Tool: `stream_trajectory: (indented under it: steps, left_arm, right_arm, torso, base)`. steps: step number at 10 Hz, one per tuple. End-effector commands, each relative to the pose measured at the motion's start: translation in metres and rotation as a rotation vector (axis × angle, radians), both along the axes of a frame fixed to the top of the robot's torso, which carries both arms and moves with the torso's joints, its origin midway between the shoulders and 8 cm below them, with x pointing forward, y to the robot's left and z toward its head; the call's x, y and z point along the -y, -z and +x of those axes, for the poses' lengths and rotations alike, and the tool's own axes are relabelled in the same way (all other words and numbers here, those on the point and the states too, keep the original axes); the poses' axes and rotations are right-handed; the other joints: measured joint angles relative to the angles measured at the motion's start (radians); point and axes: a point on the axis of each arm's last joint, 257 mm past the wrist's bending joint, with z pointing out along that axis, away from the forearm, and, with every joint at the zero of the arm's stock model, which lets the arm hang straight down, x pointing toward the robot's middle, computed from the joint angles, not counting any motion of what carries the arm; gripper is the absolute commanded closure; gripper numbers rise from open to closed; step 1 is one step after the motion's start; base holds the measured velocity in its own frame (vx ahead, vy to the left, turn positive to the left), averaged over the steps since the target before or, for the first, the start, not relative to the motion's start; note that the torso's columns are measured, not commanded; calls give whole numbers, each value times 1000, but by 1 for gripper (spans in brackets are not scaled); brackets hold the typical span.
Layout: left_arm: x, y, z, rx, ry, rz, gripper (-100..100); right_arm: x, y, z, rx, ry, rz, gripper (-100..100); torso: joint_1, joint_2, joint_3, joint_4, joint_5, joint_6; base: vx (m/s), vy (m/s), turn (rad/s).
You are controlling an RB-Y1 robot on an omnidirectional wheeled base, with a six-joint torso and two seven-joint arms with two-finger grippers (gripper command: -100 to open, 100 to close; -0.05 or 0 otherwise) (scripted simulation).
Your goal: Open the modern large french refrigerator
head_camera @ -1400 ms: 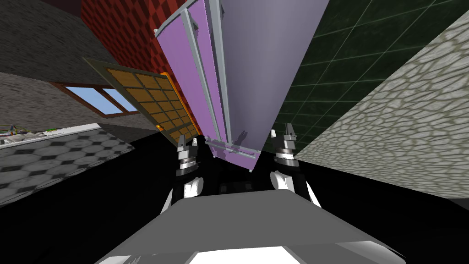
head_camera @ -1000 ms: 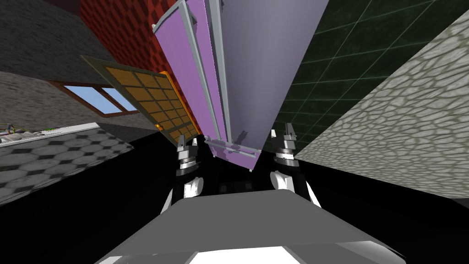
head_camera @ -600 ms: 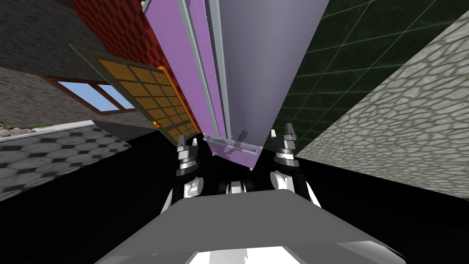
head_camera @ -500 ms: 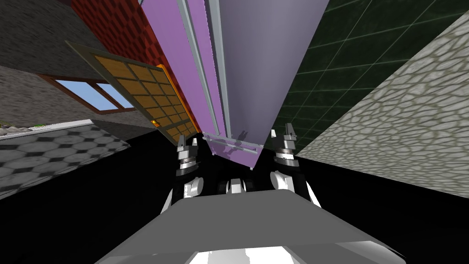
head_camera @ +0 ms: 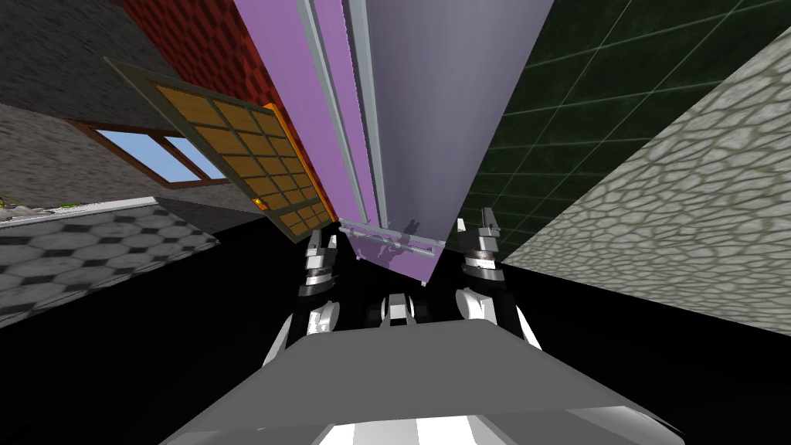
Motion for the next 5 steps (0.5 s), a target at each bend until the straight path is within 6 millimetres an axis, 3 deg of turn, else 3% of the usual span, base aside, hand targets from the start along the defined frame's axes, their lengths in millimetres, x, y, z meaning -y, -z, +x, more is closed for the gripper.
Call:
stream_trajectory:
  steps: [1, 5]
  left_arm:
    - [0, 22, 9, -36, 29, 60, -100]
    - [-3, 51, 19, -75, 44, 96, -100]
  right_arm:
    - [0, 0, 0, 0, 0, 0, 0]
    - [0, 0, 0, 0, 0, 0, 0]
  torso:
    - [1, -1, -1, 0, 0, 0]
    - [4, 2, 1, 1, 1, 0]
  base:
    - [57, -110, 57]
    - [28, -108, 51]
